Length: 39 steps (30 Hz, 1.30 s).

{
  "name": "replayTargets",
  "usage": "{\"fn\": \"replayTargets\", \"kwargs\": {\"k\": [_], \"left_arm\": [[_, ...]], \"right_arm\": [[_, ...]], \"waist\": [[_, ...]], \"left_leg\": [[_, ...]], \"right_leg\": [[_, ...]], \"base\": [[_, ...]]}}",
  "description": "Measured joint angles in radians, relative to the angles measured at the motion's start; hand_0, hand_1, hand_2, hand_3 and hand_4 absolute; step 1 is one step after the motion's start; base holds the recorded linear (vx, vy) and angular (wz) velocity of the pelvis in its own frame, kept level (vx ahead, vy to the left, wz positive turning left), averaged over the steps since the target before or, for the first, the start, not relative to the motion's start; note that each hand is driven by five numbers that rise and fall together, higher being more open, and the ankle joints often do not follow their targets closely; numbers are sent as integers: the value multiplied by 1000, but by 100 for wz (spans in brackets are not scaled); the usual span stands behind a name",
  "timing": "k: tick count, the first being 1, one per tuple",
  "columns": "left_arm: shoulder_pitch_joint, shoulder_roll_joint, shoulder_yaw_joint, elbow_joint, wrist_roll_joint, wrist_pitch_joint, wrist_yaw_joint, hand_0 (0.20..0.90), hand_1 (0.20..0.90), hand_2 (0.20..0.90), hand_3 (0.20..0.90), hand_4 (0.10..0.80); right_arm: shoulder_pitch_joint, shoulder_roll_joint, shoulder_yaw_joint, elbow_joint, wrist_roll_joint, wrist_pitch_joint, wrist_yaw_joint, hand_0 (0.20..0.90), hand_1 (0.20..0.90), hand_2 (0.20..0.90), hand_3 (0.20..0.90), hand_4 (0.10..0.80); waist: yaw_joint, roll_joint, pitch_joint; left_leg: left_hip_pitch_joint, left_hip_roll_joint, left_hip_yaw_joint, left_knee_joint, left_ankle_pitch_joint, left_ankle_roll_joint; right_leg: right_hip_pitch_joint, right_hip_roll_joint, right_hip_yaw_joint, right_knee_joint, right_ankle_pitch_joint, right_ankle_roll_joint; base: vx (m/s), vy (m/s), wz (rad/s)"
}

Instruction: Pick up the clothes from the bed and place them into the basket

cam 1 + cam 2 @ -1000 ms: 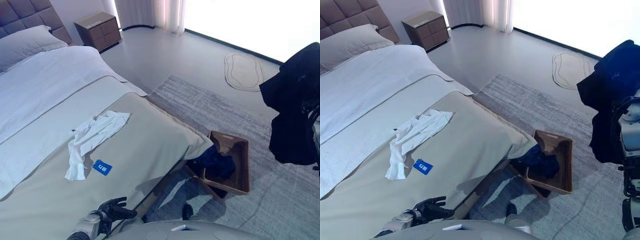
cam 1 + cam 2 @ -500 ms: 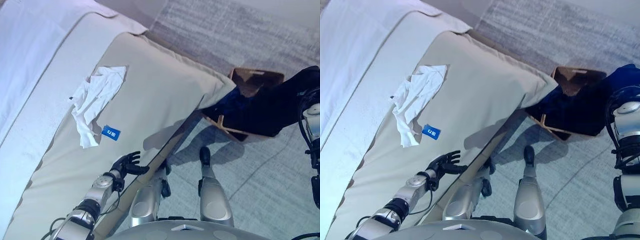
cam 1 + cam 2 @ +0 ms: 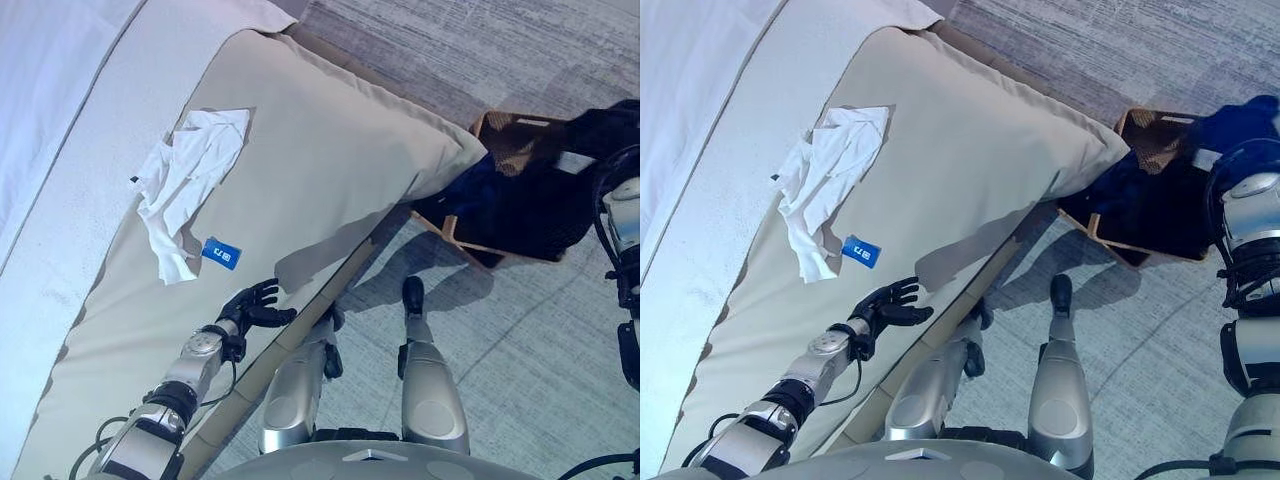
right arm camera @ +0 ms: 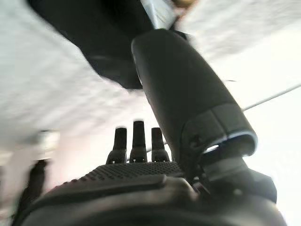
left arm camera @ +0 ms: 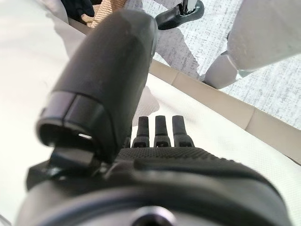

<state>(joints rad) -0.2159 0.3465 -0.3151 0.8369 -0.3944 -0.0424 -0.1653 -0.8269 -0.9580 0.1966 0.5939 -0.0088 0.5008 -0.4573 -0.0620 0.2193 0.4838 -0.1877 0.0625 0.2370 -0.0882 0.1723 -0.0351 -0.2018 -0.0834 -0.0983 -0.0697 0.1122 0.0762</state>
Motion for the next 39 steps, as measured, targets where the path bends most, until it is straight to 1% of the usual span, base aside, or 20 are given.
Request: {"fn": "replayTargets", "kwargs": {"k": [3, 5, 8, 10, 13, 14, 15, 17, 19, 22, 24, 25, 28, 30, 31, 32, 34, 36, 38, 39], "left_arm": [[3, 0, 6, 1, 0, 2, -14, 900, 900, 900, 900, 800], [2, 0, 14, 0, 1, 7, -20, 900, 900, 900, 900, 800], [3, 0, 38, -1, 2, 32, -21, 900, 900, 900, 900, 800], [18, 18, 48, 1, 2, 42, -22, 900, 900, 900, 900, 800], [30, 58, 58, 3, 4, 61, -30, 900, 900, 900, 900, 800], [31, 71, 67, 4, 4, 63, -37, 900, 900, 900, 900, 800], [33, 79, 83, 6, 4, 63, -40, 900, 900, 900, 900, 800], [33, 88, 98, 5, 4, 62, -39, 900, 900, 900, 900, 800], [54, 91, 135, 1, 5, 61, -38, 900, 900, 900, 900, 800], [90, 80, 178, 4, 5, 60, -36, 900, 900, 900, 900, 800], [107, 64, 189, 11, 5, 59, -36, 900, 900, 900, 900, 800], [108, 39, 194, 23, 5, 60, -34, 900, 900, 900, 900, 800], [111, 0, 190, 43, 4, 57, -42, 900, 900, 900, 900, 800], [108, -11, 157, 57, 2, 52, -39, 900, 900, 900, 900, 800], [108, -13, 150, 70, 2, 43, -40, 900, 900, 900, 900, 800], [105, -13, 149, 82, 2, 41, -38, 900, 900, 900, 900, 800], [103, 0, 149, 93, 0, 42, -28, 900, 900, 900, 900, 800], [98, 31, 149, 111, 0, 49, -18, 900, 900, 900, 900, 800], [91, 74, 154, 126, 0, 54, -15, 900, 900, 900, 900, 800], [86, 95, 154, 128, 0, 62, -16, 900, 900, 900, 900, 800]], "right_arm": [[0, -3, -6, -107, -78, -56, 0, 900, 900, 900, 900, 800], [0, -15, -6, -155, -196, -54, 52, 900, 900, 900, 900, 800], [0, -89, 6, -151, -324, -27, 294, 900, 900, 900, 900, 800], [1, -113, 17, -113, -395, -11, 511, 900, 900, 900, 900, 800], [14, -151, 99, -18, -487, -71, 862, 900, 900, 900, 900, 800], [34, -164, 106, -4, -487, -109, 936, 900, 900, 900, 900, 800], [63, -179, 113, -2, -481, -148, 971, 900, 900, 900, 900, 800], [91, -191, 117, -4, -466, -184, 961, 900, 900, 900, 900, 800], [110, -191, 78, -43, -363, -219, 850, 900, 900, 900, 900, 800], [119, -183, -19, -239, -245, -248, 651, 900, 900, 900, 900, 800], [111, -146, -49, -343, -242, -261, 595, 900, 900, 900, 900, 800], [99, -123, -39, -395, -247, -287, 576, 900, 900, 900, 900, 800], [72, -73, 41, -394, -280, -361, 576, 900, 900, 900, 900, 800], [45, -15, 124, -332, -348, -374, 579, 900, 900, 900, 900, 800], [19, 25, 171, -277, -386, -370, 569, 900, 900, 900, 900, 800], [3, 48, 207, -231, -409, -369, 571, 900, 900, 900, 900, 800], [-15, 94, 261, -141, -458, -366, 565, 900, 900, 900, 900, 800], [-51, 152, 342, -12, -508, -342, 546, 900, 900, 900, 900, 800], [-82, 205, 381, 71, -532, -302, 515, 900, 900, 900, 900, 800], [-89, 216, 382, 81, -532, -284, 499, 900, 900, 900, 900, 800]], "waist": [[0, -2, 1], [3, -12, 8], [20, -43, 16], [25, -81, 14], [34, -143, 9], [36, -159, 11], [37, -169, 7], [38, -176, 9], [40, -182, 6], [39, -182, 6], [50, -180, 2], [66, -182, -5], [118, -191, -48], [174, -197, -57], [200, -200, -60], [225, -200, -60], [299, -203, -60], [374, -206, -58], [418, -212, -54], [442, -217, -51]], "left_leg": [[4, 3, -11, 0, 0, 0], [12, 8, -27, 0, 1, -2], [16, 10, -44, 0, 1, -3], [19, 9, -47, 0, 2, -3], [44, 8, -53, 0, 2, -3], [56, 6, -57, 0, 1, -3], [62, 6, -65, 0, 1, -4], [74, 5, -78, 0, 0, -5], [91, 4, -79, 0, -5, -10], [94, 4, -83, 0, -4, -9], [96, 4, -98, 0, -4, -8], [102, 4, -109, 0, -4, -8], [67, -3, -161, 15, -6, -13], [42, -19, -214, 51, -6, -11], [30, -25, -239, 65, -18, -20], [18, -31, -261, 74, -28, -22], [0, -41, -298, 87, -25, -18], [-3, -57, -342, 89, -20, -12], [-26, -74, -392, 120, -24, -10], [-34, -84, -410, 124, -24, -10]], "right_leg": [[10, 5, -12, 0, 0, 0], [26, 10, -27, 0, 0, 0], [39, 13, -44, 0, 0, 0], [44, 12, -47, 1, 0, 0], [76, 12, -56, -7, 0, 0], [98, 10, -61, -19, 0, 0], [109, 10, -69, -21, 0, 0], [129, 10, -82, -21, 0, 0], [146, 8, -82, -21, -2, 1], [150, 9, -84, -21, -1, 1], [164, 2, -104, -21, -1, 1], [174, 4, -115, -21, -2, 1], [178, 1, -171, -21, -14, 0], [196, -6, -217, -11, -42, -1], [197, -7, -240, -1, -51, -5], [201, -9, -252, 5, -70, 0], [195, -17, -290, 32, -77, 6], [196, -38, -335, 83, -116, 9], [196, -54, -384, 127, -140, 10], [190, -66, -394, 147, -160, 11]], "base": [[25, 21, 11], [28, -43, 20], [34, -66, 16], [63, -57, 8], [93, -28, 8], [128, -4, 16], [139, 14, 25], [115, 45, 19], [121, 130, 1], [73, 253, 2], [57, 258, 20], [62, 229, 30], [77, 240, 57], [132, 105, 78], [176, 49, 82], [194, 41, 72], [119, 80, 67], [125, 64, 70], [129, 82, 78], [85, 73, 72]]}}
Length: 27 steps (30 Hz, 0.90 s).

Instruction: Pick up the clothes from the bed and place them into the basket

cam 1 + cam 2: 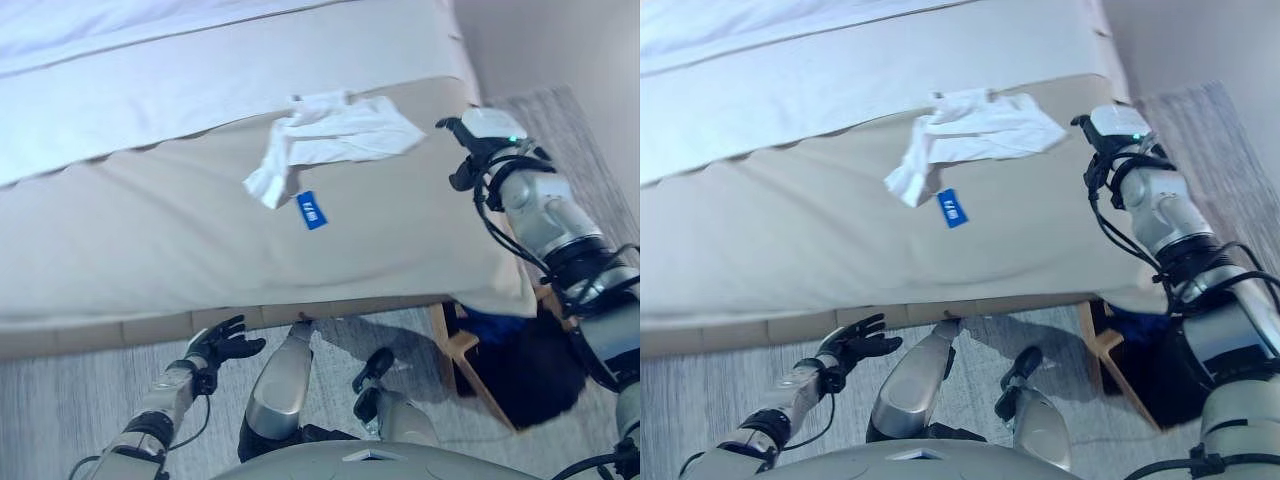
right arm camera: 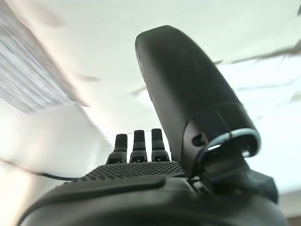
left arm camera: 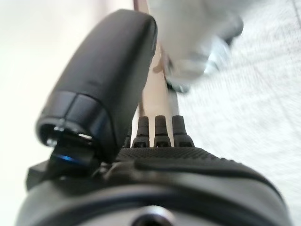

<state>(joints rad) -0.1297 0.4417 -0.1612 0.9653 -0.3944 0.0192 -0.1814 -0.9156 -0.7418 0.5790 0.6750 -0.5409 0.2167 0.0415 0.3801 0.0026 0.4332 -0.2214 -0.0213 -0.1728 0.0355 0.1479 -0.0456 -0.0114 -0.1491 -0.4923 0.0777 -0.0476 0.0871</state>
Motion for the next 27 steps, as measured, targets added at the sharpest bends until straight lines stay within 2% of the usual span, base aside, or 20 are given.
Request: {"fn": "replayTargets", "kwargs": {"k": [4, 5, 7, 12, 17, 20, 23, 27], "left_arm": [[1, 40, 5, 32, -18, -2, -2, 900, 900, 900, 900, 800], [-1, 41, 5, 32, -21, -6, -6, 900, 900, 900, 900, 800], [-6, 33, 9, 33, -39, -28, -26, 900, 900, 900, 900, 800], [0, 2, 21, 39, -42, -48, -73, 900, 900, 900, 900, 800], [13, -18, 21, 38, -51, -93, -102, 900, 900, 900, 900, 800], [13, -21, 21, 32, -68, -127, -116, 900, 900, 900, 900, 800], [14, -20, 21, -11, -82, -136, -119, 900, 900, 900, 900, 800], [15, -20, 20, -56, -87, -136, -122, 900, 900, 900, 900, 800]], "right_arm": [[-93, 87, 6, 93, 10, 48, -112, 900, 900, 900, 900, 800], [-128, 100, 6, 121, 11, 64, -143, 900, 900, 900, 900, 800], [-199, 104, 5, 159, 43, 86, -213, 900, 900, 900, 900, 800], [-276, 125, 3, 256, 99, 163, -275, 900, 900, 900, 900, 800], [-287, 183, 6, 390, 107, 237, -248, 900, 900, 900, 900, 800], [-299, 209, 8, 500, 61, 282, -135, 900, 900, 900, 900, 800], [-303, 209, 7, 555, 49, 317, -38, 900, 900, 900, 900, 800], [-318, 208, 6, 569, 49, 308, -49, 900, 900, 900, 900, 800]], "waist": [[79, -7, 20], [91, -11, 28], [122, -10, 49], [173, -3, 73], [202, 9, 79], [213, 13, 81], [223, 13, 81], [223, 14, 80]], "left_leg": [[-28, -33, -47, 32, -6, -3], [-44, -37, -53, 38, -9, -7], [-101, -40, -68, 79, -33, -23], [-194, -59, -91, 131, -45, -14], [-237, -78, -96, 147, -45, -14], [-252, -84, -97, 152, -45, -14], [-275, -83, -105, 152, -45, -14], [-307, -81, -111, 161, -45, -14]], "right_leg": [[-3, -30, -58, 49, -23, 15], [-13, -34, -70, 55, -34, 11], [-57, -43, -82, 92, -48, 9], [-146, -84, -116, 197, -89, 8], [-195, -125, -132, 275, -113, 7], [-212, -142, -149, 309, -129, 14], [-234, -143, -154, 319, -132, 11], [-268, -144, -154, 335, -138, 5]], "base": [[37, 92, 43], [12, 84, 30], [12, 78, 23], [-13, 60, 23], [-12, 1, 18], [-9, -36, 14], [0, -40, 9], [-31, 19, 0]]}}
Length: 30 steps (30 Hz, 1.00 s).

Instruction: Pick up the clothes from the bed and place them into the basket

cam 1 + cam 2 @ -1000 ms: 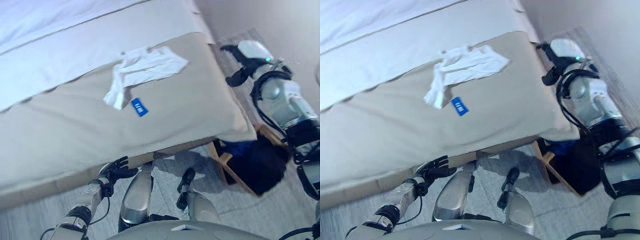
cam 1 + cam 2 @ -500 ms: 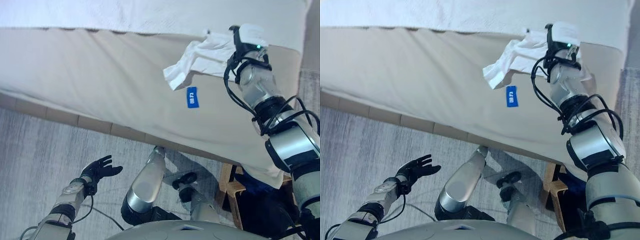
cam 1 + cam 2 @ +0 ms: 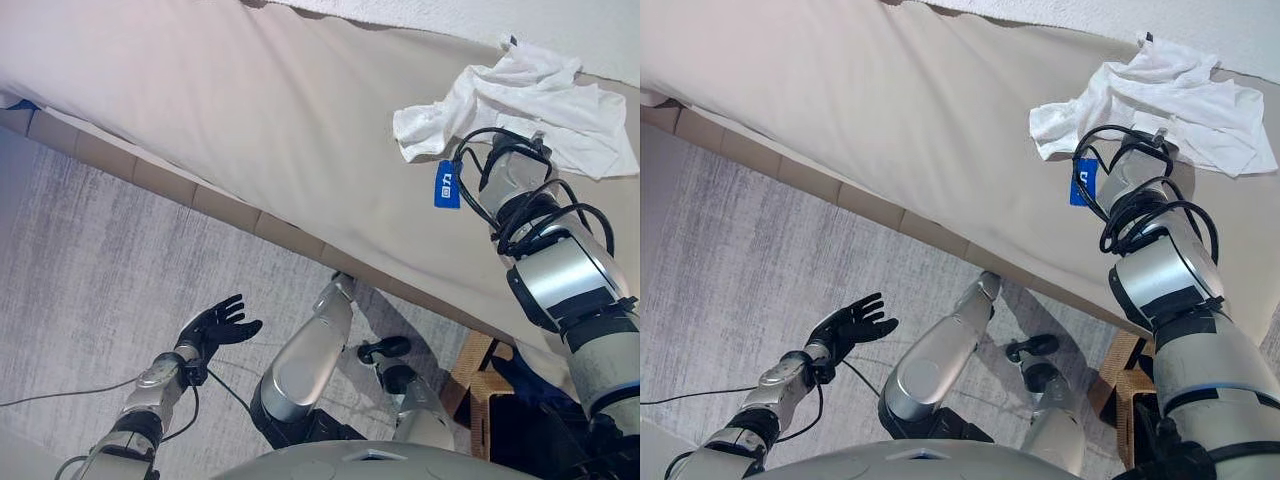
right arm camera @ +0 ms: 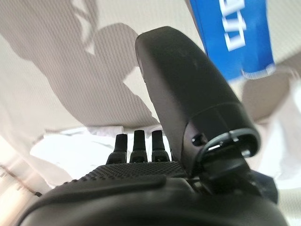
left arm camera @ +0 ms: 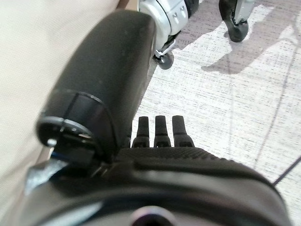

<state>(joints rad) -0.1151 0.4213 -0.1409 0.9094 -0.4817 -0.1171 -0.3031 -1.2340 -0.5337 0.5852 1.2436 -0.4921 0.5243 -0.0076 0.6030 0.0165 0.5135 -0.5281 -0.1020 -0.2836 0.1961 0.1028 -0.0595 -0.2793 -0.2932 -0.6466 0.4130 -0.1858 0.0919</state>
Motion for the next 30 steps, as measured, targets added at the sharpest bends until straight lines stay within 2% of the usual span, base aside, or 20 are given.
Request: {"fn": "replayTargets", "kwargs": {"k": [4, 5, 7, 9, 11, 15, 17, 19, 20, 23, 26, 28, 30], "left_arm": [[3, -1, -2, -34, -38, -13, -18, 900, 900, 900, 900, 800], [3, -1, -2, -38, -43, -19, -20, 900, 900, 900, 900, 800], [3, 0, -1, -42, -63, -24, -24, 900, 900, 900, 900, 800], [5, -2, -1, -36, -70, -25, -40, 900, 900, 900, 900, 800], [10, -9, -1, -30, -71, -27, -48, 900, 900, 900, 900, 800], [44, -15, -1, -22, -79, -42, -58, 900, 900, 900, 900, 800], [63, -18, -1, -13, -80, -45, -65, 900, 900, 900, 900, 800], [74, -18, 1, -10, -79, -48, -81, 900, 900, 900, 900, 800], [77, -18, 3, -11, -79, -55, -87, 900, 900, 900, 900, 800], [77, -11, 36, -28, -78, -60, -96, 900, 900, 900, 900, 800], [77, 4, 49, -44, -79, -59, -94, 900, 900, 900, 900, 800], [77, 13, 59, -47, -78, -59, -92, 900, 900, 900, 900, 800], [79, 15, 61, -49, -77, -59, -90, 900, 900, 900, 900, 800]], "right_arm": [[-56, -1, 1, 5, 11, -23, -99, 900, 900, 900, 900, 800], [-72, -2, 0, 5, 30, -23, -129, 615, 615, 615, 568, 468], [-103, -3, -1, 4, 79, -26, -192, 300, 300, 300, 200, 100], [-123, -3, -23, -1, 138, -34, -267, 300, 300, 300, 200, 100], [-127, -7, -23, -10, 141, -53, -320, 300, 300, 300, 200, 100], [-130, -20, -22, -72, 161, -89, -351, 300, 300, 300, 200, 100], [-130, -27, -23, -80, 241, -112, -331, 300, 300, 300, 200, 100], [-129, -45, -24, -83, 314, -135, -261, 300, 300, 300, 200, 100], [-129, -59, -23, -87, 337, -154, -189, 300, 300, 300, 200, 100], [-81, -125, -3, -195, 373, -228, 116, 300, 300, 300, 200, 100], [-45, -137, 22, -274, 398, -275, 202, 300, 300, 300, 200, 100], [-16, -148, 21, -363, 475, -297, 226, 300, 300, 300, 200, 100], [-10, -148, 16, -438, 541, -316, 261, 300, 300, 300, 200, 100]], "waist": [[-3, 3, -1], [-4, 3, -1], [-4, 4, -1], [-3, 7, 0], [-7, 22, 6], [-18, 37, 4], [-23, 38, 4], [-26, 38, 4], [-29, 38, 4], [-33, 37, 4], [-38, 34, 3], [-44, 32, 3], [-50, 26, 1]], "left_leg": [[-72, -4, -9, 63, 0, 0], [-91, -5, -9, 79, 0, 0], [-130, -7, -5, 103, -1, 1], [-169, -10, 6, 132, -4, 5], [-187, -10, 11, 153, -5, 7], [-220, 5, 14, 189, -14, 3], [-218, 13, 16, 191, -14, 3], [-217, 14, 17, 191, -15, 2], [-216, 15, 16, 188, -15, 2], [-206, 24, 18, 182, -15, 2], [-180, 30, 22, 181, -15, 2], [-151, 33, 20, 180, -15, 2], [-117, 47, 21, 162, -23, -6]], "right_leg": [[-55, -6, 0, 45, -16, -2], [-74, -12, 0, 64, -22, -4], [-110, -17, 1, 97, -28, -5], [-156, -39, 4, 155, -47, -21], [-181, -51, 7, 193, -59, -21], [-220, -41, 27, 204, -70, -32], [-222, -39, 31, 199, -70, -32], [-222, -39, 31, 193, -70, -31], [-221, -37, 31, 188, -70, -31], [-201, -22, 27, 164, -70, -31], [-170, -13, 28, 152, -70, -31], [-135, -2, 25, 125, -70, -31], [-95, 23, 28, 76, -69, -30]], "base": [[-36, 83, -3], [-60, 90, 2], [-69, 122, 0], [-68, 141, -4], [-56, 129, -7], [-32, 55, -20], [-11, -14, -25], [0, -48, -17], [17, -61, -11], [45, -82, -5], [77, -109, -1], [45, -62, 1], [46, -75, -19]]}}
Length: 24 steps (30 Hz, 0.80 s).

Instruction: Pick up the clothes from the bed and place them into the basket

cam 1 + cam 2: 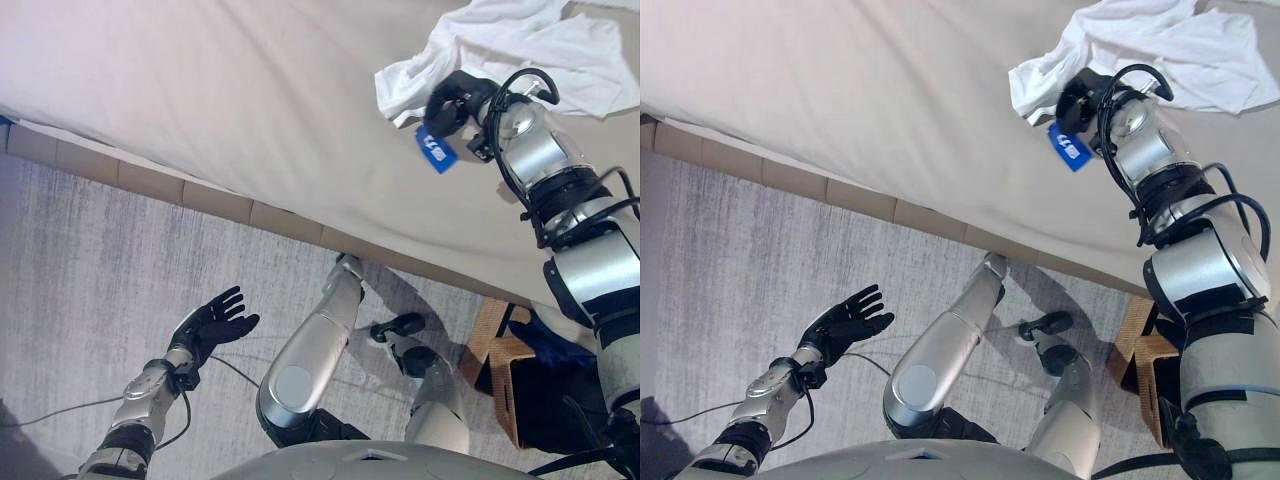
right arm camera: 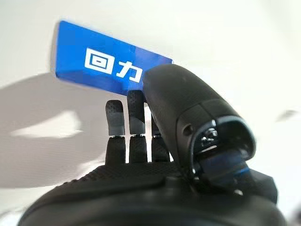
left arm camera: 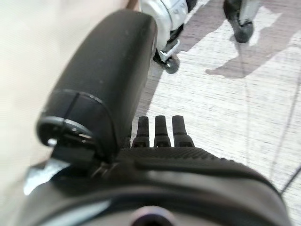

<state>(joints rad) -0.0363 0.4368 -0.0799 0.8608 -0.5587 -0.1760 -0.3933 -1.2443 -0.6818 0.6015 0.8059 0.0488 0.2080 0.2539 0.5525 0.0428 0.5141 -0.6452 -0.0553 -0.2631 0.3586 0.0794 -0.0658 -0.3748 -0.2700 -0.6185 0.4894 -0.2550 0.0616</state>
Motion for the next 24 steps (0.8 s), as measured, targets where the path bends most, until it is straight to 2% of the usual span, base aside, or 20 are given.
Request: {"fn": "replayTargets", "kwargs": {"k": [3, 4, 7, 8, 10, 12, 13, 15, 19, 24], "left_arm": [[6, 13, 2, -1, 8, 2, 7, 900, 900, 900, 900, 800], [12, 20, 3, -3, 10, 4, 15, 900, 900, 900, 900, 800], [15, 41, 9, -6, 12, 4, 26, 900, 900, 900, 900, 800], [15, 42, 10, -6, 12, 5, 37, 900, 900, 900, 900, 800], [14, 41, 11, -3, 12, 6, 51, 900, 900, 900, 900, 800], [13, 35, 19, 15, 13, -1, 58, 900, 900, 900, 900, 800], [13, 28, 26, 38, 13, -1, 66, 900, 900, 900, 900, 800], [16, 13, 26, 62, 16, 8, 84, 900, 900, 900, 900, 800], [23, -15, 26, 67, 20, 26, 82, 900, 900, 900, 900, 800], [13, -15, 33, 68, 20, 19, 76, 900, 900, 900, 900, 800]], "right_arm": [[28, -2, -6, -83, 57, -14, 70, 300, 300, 300, 200, 100], [64, -6, -9, -123, 84, -17, 93, 300, 300, 300, 200, 100], [146, -10, -58, -220, 131, -35, 86, 300, 300, 300, 200, 100], [169, -9, -75, -245, 138, -50, 54, 900, 900, 900, 900, 800], [205, 2, -137, -290, 108, -87, -82, 900, 900, 900, 900, 800], [209, 14, -181, -300, -25, -115, -220, 900, 900, 900, 900, 800], [208, 18, -221, -301, -158, -127, -331, 900, 900, 900, 900, 800], [202, 13, -247, -334, -318, -99, -411, 900, 900, 900, 900, 800], [152, 11, -222, -351, -430, -44, -414, 900, 900, 900, 900, 800], [76, 11, -100, -221, -435, 9, -389, 900, 900, 900, 900, 800]], "waist": [[-7, -38, -5], [-14, -62, -15], [-29, -106, -25], [-33, -112, -24], [-38, -114, -23], [-42, -114, -23], [-42, -116, -22], [-46, -115, -22], [-52, -115, -21], [-26, -113, -20]], "left_leg": [[51, 6, 11, -47, 0, 0], [69, 3, 16, -54, 0, 0], [86, 2, 18, -68, -3, 4], [89, 0, 19, -69, -5, 7], [91, 0, 24, -69, -6, 9], [95, 1, 36, -67, -6, 9], [103, 3, 42, -66, -6, 10], [115, 9, 46, -68, -6, 10], [119, 20, 57, -86, -6, 10], [121, 17, 51, -92, -6, 9]], "right_leg": [[42, 9, 1, -50, 7, 12], [65, 11, 4, -72, 10, 16], [88, 24, 9, -104, 14, 22], [91, 24, 11, -102, 14, 23], [89, 24, 21, -89, 15, 21], [86, 24, 35, -88, 19, 16], [92, 25, 39, -98, 46, 15], [102, 34, 48, -118, 65, 12], [98, 37, 56, -124, 66, 12], [105, 36, 43, -127, 66, 11]], "base": [[12, -69, -15], [1, -82, 1], [5, -43, 6], [6, 5, 8], [-9, 46, 2], [-60, 88, -1], [-110, 128, -5], [-106, 94, -15], [-37, 8, -19], [13, -1, 7]]}}
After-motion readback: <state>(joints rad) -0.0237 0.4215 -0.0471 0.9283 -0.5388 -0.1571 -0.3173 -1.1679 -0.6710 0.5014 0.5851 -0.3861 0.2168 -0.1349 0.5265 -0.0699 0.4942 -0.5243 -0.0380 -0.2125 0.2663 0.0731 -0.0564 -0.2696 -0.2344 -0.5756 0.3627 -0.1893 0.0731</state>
